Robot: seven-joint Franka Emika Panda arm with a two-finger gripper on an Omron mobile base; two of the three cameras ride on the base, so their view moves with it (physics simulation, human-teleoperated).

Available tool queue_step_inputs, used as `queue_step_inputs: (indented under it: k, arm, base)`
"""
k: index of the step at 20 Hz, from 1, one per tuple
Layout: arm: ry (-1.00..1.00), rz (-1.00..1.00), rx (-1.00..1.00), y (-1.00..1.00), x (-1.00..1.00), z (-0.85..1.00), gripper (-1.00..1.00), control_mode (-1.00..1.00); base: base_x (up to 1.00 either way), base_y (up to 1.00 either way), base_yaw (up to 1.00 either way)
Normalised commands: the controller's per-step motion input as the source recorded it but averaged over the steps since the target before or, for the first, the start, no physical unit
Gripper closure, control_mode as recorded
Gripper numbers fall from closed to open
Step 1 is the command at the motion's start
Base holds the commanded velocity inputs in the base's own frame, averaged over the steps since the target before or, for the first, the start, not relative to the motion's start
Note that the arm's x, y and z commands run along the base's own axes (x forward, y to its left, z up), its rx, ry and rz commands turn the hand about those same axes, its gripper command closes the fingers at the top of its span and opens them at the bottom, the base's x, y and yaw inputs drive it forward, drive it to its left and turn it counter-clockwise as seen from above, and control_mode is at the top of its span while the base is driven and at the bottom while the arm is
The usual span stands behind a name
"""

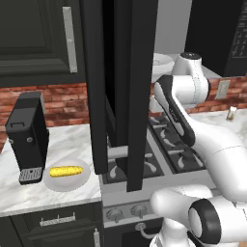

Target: Pick the corn from the counter and place it in the microwave.

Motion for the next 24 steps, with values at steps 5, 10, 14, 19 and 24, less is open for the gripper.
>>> queue_step_inputs:
  k: [5,10,14,19,24]
  arm:
    - [0.00,0.01,-0.03,0.00,-0.39,-0.21,-1.00,-1.00]
    - [-0.09,0.51,0.07,0.27,-0.70,-0.36,-1.00,-1.00]
    - [-0.04,1.00,0.23,0.06,-0.01,-0.23,-1.00,-1.00]
    - [-0.04,0.99,0.26,0.02,0.00,-0.14,-1.00,-1.00]
    - [-0.13,0.64,0.19,0.80,0.10,-0.10,-1.00,-1.00]
  base:
    - [0.00,0.00,0.00]
    - [0.00,0.00,0.00]
    - [0.00,0.00,0.00]
    - [0.00,0.00,0.00]
    - [0.00,0.00,0.00]
